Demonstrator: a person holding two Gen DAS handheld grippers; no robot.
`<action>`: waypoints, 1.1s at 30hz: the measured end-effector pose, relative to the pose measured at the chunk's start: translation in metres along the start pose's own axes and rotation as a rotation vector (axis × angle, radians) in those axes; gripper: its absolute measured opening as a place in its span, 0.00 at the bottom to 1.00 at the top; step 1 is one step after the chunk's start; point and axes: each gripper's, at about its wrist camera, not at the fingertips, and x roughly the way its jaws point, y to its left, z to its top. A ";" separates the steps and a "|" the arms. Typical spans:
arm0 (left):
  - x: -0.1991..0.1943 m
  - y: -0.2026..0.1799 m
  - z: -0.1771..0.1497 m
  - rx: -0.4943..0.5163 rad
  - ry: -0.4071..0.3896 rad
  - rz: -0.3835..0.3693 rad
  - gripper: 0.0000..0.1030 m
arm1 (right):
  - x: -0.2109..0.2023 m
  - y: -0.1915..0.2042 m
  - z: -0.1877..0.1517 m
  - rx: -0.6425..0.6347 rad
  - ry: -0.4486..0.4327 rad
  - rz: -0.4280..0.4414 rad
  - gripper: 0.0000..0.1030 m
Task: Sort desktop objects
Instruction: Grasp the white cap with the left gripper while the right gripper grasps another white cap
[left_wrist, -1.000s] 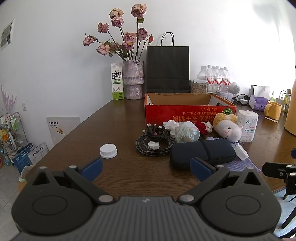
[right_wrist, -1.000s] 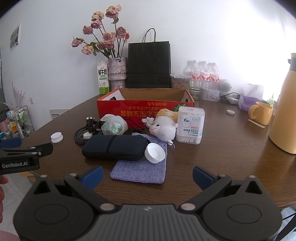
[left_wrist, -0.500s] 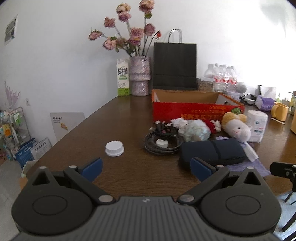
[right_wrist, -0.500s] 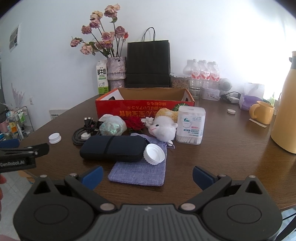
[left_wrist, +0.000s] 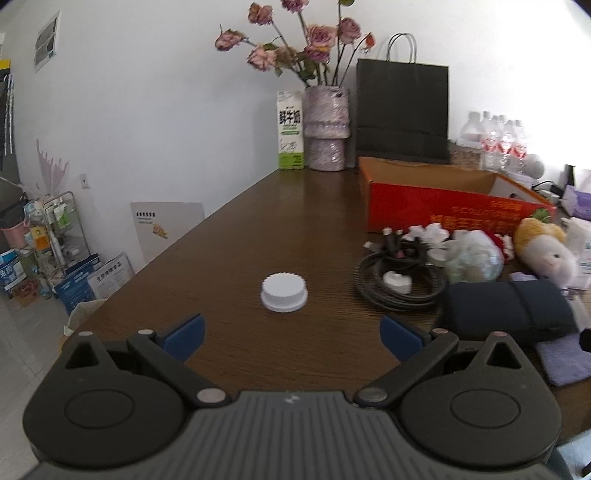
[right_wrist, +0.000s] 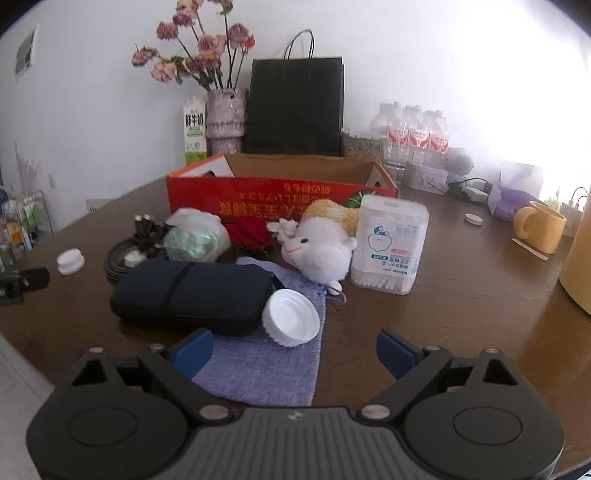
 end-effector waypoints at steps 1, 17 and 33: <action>0.004 0.001 0.000 0.000 0.005 0.005 1.00 | 0.004 -0.001 0.000 -0.006 0.004 -0.003 0.89; 0.047 0.009 0.014 0.005 0.050 0.030 1.00 | 0.036 -0.020 0.014 -0.079 0.019 0.116 0.66; 0.069 0.016 0.026 0.021 0.081 0.046 1.00 | 0.061 -0.032 0.033 -0.071 0.033 0.146 0.44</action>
